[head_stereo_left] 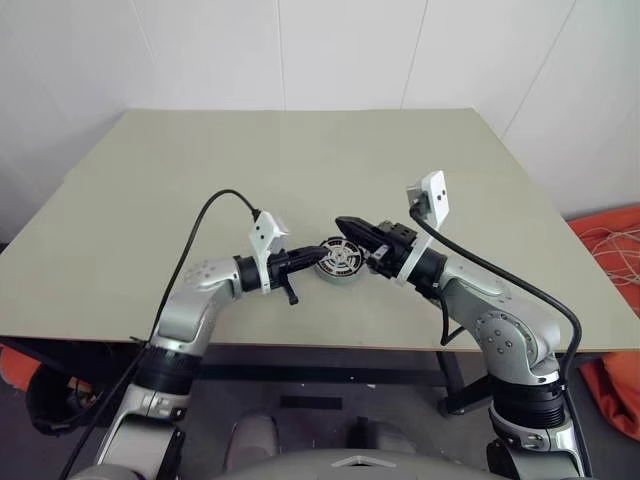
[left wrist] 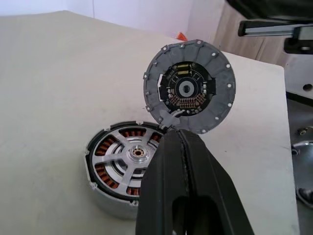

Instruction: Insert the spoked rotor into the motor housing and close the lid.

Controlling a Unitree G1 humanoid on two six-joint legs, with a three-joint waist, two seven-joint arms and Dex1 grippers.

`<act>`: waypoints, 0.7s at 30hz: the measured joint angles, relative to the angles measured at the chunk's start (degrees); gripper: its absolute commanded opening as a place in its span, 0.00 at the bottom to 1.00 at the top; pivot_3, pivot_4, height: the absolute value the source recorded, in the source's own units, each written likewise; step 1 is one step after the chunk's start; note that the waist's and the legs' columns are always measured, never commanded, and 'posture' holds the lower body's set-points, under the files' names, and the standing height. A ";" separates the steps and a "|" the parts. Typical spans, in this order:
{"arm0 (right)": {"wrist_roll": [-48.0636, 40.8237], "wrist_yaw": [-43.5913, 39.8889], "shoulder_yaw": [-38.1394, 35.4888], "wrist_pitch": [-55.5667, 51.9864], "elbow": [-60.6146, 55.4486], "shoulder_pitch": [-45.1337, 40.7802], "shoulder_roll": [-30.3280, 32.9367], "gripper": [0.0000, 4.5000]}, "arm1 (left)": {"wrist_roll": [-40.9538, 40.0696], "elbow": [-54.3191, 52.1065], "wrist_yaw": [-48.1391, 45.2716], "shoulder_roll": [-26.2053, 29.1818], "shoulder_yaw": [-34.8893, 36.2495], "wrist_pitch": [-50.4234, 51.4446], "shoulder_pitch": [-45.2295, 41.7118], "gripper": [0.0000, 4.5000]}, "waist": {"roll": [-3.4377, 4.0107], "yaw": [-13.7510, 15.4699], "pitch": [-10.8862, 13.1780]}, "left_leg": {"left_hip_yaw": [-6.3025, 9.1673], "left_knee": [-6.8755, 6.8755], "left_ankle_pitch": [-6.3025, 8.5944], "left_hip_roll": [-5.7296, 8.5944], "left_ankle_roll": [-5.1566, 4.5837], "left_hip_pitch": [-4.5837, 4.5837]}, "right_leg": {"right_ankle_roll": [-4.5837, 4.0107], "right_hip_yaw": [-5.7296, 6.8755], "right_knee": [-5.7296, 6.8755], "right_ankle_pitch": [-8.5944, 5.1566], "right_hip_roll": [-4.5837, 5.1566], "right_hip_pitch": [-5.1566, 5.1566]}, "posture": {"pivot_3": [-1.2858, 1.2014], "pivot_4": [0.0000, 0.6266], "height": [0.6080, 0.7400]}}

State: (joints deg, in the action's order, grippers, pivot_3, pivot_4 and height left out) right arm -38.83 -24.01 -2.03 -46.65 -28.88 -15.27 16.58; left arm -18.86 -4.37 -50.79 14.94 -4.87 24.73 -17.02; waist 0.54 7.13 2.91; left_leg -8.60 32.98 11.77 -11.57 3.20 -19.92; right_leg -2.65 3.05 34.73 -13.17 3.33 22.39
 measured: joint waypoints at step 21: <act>17.99 -0.91 1.71 2.16 11.02 7.46 16.72 0.00 | -6.26 -13.83 12.27 -1.76 2.04 1.96 13.07 0.00 | 0.07 -0.17 0.03 | 0.00 0.02 0.03 -0.01 -0.07 0.00 | 0.12 0.00 -0.02 -0.06 -0.06 -0.04 | 0.52 0.00 1.00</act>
State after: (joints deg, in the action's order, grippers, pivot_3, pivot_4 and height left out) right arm -20.84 -24.92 -0.33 -44.49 -17.86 -7.81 33.30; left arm -25.12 -18.21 -38.52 13.18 -2.83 26.69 -3.95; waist 0.62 6.96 2.93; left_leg -8.60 33.00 11.80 -11.59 3.14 -19.92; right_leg -2.53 3.05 34.71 -13.23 3.26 22.35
